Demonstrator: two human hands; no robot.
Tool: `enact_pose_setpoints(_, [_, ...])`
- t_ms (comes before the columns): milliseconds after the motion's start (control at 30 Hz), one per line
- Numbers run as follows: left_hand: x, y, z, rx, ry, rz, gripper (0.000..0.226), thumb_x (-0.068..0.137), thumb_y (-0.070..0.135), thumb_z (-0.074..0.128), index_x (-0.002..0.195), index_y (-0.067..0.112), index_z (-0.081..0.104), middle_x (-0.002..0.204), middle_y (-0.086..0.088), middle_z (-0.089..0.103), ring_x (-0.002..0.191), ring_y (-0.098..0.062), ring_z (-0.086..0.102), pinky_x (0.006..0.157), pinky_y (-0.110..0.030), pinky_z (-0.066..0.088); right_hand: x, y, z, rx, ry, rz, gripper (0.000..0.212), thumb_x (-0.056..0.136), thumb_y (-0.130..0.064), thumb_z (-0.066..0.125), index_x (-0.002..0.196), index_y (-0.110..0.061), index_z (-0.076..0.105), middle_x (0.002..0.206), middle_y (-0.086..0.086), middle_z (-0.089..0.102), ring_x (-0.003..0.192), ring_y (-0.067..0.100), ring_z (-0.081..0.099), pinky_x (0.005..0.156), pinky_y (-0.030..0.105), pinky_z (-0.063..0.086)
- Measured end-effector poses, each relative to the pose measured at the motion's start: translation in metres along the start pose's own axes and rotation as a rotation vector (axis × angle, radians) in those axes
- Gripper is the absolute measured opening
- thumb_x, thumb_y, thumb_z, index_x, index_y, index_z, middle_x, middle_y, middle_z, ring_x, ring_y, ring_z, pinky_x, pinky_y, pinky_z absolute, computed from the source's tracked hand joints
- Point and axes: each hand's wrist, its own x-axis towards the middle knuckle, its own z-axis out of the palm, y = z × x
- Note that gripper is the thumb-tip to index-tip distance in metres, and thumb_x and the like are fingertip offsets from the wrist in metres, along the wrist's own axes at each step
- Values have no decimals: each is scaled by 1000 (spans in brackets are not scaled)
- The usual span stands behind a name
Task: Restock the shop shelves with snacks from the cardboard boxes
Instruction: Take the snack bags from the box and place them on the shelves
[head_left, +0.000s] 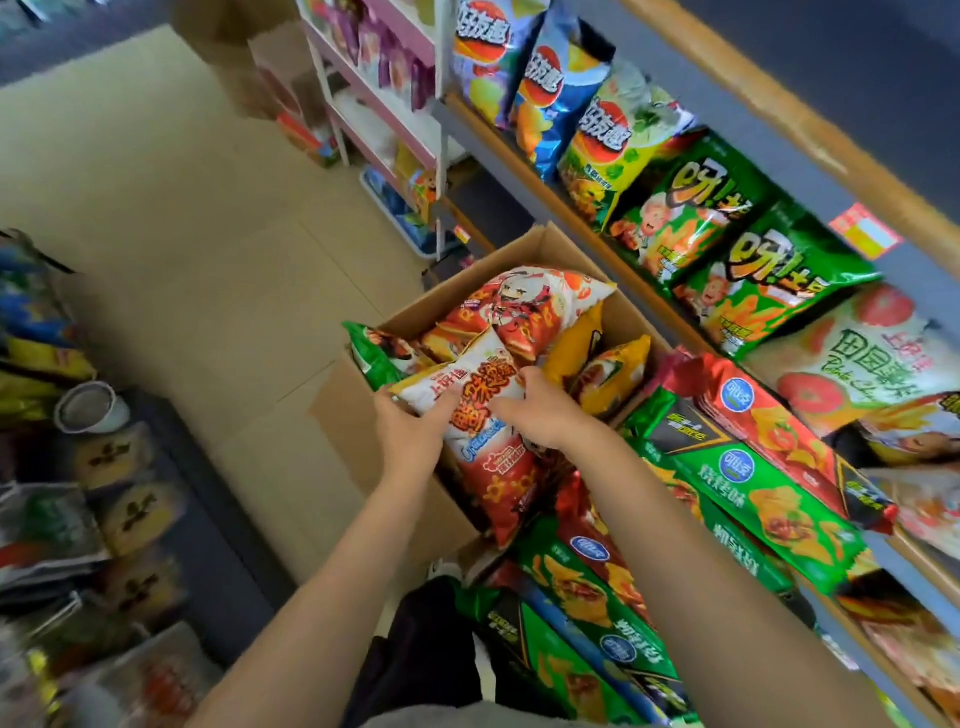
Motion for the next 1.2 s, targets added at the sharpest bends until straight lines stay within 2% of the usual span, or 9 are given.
enact_pose_setpoints(67, [6, -6, 0, 91, 1, 16, 73, 50, 73, 83, 105, 33, 60, 112, 6, 70, 105, -16, 67, 92, -43, 56, -2, -3, 0, 32, 6, 12, 67, 96, -38, 52, 151, -14, 22, 107, 2, 53, 92, 20, 56, 65, 30, 42])
enact_pose_setpoints(133, [8, -6, 0, 134, 24, 34, 73, 44, 81, 80, 95, 34, 59, 110, 5, 69, 105, -18, 66, 91, -42, 57, -4, -5, -2, 43, 13, 21, 60, 98, -35, 48, 149, -13, 24, 91, -2, 50, 75, 15, 51, 56, 29, 35])
enact_pose_setpoints(233, [-5, 4, 6, 51, 37, 97, 52, 63, 50, 89, 98, 29, 57, 107, 5, 68, 97, -14, 68, 84, -37, 58, -11, -6, -4, 74, 24, 46, 55, 98, -34, 45, 145, -10, 28, 98, 0, 52, 84, 15, 53, 66, 32, 42])
enact_pose_setpoints(333, [-14, 8, 13, 44, -19, 151, 61, 58, 50, 90, 103, 30, 54, 108, 6, 66, 98, -14, 67, 87, -42, 58, -21, -8, -5, 138, 20, 63, 43, 99, -31, 46, 133, -9, 34, 113, 7, 57, 99, 21, 59, 81, 37, 48])
enact_pose_setpoints(500, [-28, 24, 17, 78, -86, 221, 63, 68, 30, 92, 113, 24, 49, 103, 11, 67, 93, -8, 69, 84, -41, 60, -44, -9, -14, 201, 54, 33, 51, 98, -36, 48, 142, -13, 34, 125, 11, 57, 107, 24, 58, 91, 40, 48])
enact_pose_setpoints(700, [-29, 114, 2, -303, -92, 377, 42, 80, 16, 82, 114, 17, 56, 103, 3, 74, 93, -12, 73, 80, -36, 61, -82, -17, -60, 339, 363, -262, 65, 90, -61, 58, 143, -25, 40, 124, -5, 57, 116, 14, 56, 94, 31, 44])
enact_pose_setpoints(833, [-54, 172, 33, -392, -347, 465, 38, 85, 16, 76, 119, 14, 58, 112, -3, 74, 102, -18, 71, 82, -33, 58, -124, -11, -95, 471, 387, -422, 60, 81, -57, 70, 131, -34, 45, 115, -24, 60, 99, -9, 60, 76, 13, 47])
enact_pose_setpoints(1000, [-122, 193, 119, -302, -594, 508, 45, 76, 33, 73, 115, 18, 57, 110, -4, 72, 97, -18, 72, 87, -40, 58, -165, 44, -131, 735, 548, -445, 65, 74, -42, 84, 130, -35, 51, 115, -20, 69, 102, -3, 66, 87, 24, 52])
enact_pose_setpoints(1200, [-199, 148, 219, 160, -951, 620, 41, 68, 40, 85, 102, 40, 62, 100, 15, 72, 95, 0, 69, 88, -25, 53, -211, 140, -181, 950, 991, -371, 44, 71, -47, 85, 107, -37, 62, 103, -14, 74, 94, 2, 70, 84, 30, 56])
